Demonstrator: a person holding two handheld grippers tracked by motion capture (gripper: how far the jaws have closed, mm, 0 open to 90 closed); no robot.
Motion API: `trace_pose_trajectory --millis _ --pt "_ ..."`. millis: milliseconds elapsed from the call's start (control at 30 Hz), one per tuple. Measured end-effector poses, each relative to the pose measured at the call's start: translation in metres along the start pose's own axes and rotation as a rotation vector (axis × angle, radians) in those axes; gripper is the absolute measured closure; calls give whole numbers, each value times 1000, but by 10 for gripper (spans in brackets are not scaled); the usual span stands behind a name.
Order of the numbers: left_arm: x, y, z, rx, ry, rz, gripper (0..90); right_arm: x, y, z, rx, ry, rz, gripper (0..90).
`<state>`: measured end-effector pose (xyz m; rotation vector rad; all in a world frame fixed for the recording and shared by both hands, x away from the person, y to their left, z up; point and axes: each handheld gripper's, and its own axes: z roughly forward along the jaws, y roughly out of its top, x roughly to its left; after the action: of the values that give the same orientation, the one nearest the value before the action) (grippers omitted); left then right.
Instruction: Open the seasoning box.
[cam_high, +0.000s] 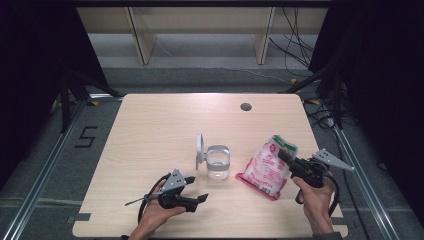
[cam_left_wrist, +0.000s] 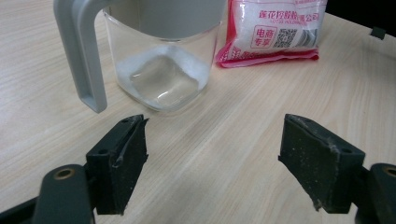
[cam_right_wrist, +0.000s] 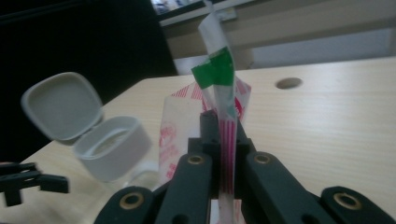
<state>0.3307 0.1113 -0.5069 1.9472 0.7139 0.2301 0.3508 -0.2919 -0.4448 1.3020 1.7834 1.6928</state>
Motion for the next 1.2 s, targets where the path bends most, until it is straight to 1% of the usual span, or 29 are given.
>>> trace_pose_trajectory --millis 67,100,133,167,200,267,300,333,367,433,467,500,533,600,633,667,700,733,767,800,833,867,900,967,1000,1033,1067,1133,1200 --pt "0 -1 1 -1 17 4 229 15 5 1 25 27 -34 900" --pt "1 -1 2 -3 19 2 230 18 6 0 28 28 -36 900" --pt "0 -2 2 9 20 -27 230 18 6 0 28 28 -36 900" --pt "-1 -2 2 8 22 -29 230 21 8 0 21 30 -42 900" --pt "-1 -1 3 2 25 -24 231 25 9 0 10 46 -30 900" --pt "-3 0 5 -11 20 -11 233 28 11 0 3 81 -53 900" --pt "-4 0 7 -7 2 -31 234 30 13 0 13 87 -47 900" --pt "-6 0 10 -4 -9 -27 236 36 15 5 5 114 -26 900" --pt "-7 -1 13 -1 -6 -39 236 36 15 5 5 114 -26 900" --pt "-9 -1 18 18 -6 -27 237 38 19 7 23 114 -62 900" --pt "-10 -1 21 5 -13 -30 237 40 20 8 22 116 -43 900" --pt "-11 0 22 22 -10 -24 237 41 21 10 19 137 -38 900" --pt "-13 1 25 8 -20 -35 239 43 25 12 52 132 -47 900" --pt "-16 3 31 6 -16 -33 241 43 27 15 45 137 -51 900" --pt "-16 4 35 -4 -25 -26 244 43 30 15 59 130 -51 900" --pt "-16 5 39 13 -27 -16 245 44 31 17 66 129 -41 900" --pt "-19 5 43 14 -31 -41 245 44 33 19 55 134 -55 900" --pt "-21 6 47 16 -40 -35 245 46 35 18 72 144 -30 900" --pt "-22 8 48 19 -48 -23 243 44 37 19 74 141 -51 900" --pt "-25 10 50 15 -67 -36 242 43 38 19 67 141 -48 900" --pt "-28 12 50 17 -62 -60 246 45 39 19 65 146 -14 900" --pt "-30 16 50 12 -54 -35 257 43 42 19 57 152 -34 900" --pt "-32 17 52 -3 -45 -33 262 46 45 17 65 148 -18 900" --pt "-35 21 60 1 11 16 261 45 50 17 49 143 -43 900" --pt "-35 21 65 11 19 25 266 46 53 16 52 141 -29 900" --pt "-37 22 70 13 24 -4 269 48 55 16 46 150 -23 900" --pt "-40 23 75 5 19 -26 272 49 58 15 38 155 -40 900" --pt "-43 26 79 5 43 5 298 53 64 13 37 152 -51 900" --pt "-47 30 81 -18 47 1 314 56 70 10 29 162 -54 900"
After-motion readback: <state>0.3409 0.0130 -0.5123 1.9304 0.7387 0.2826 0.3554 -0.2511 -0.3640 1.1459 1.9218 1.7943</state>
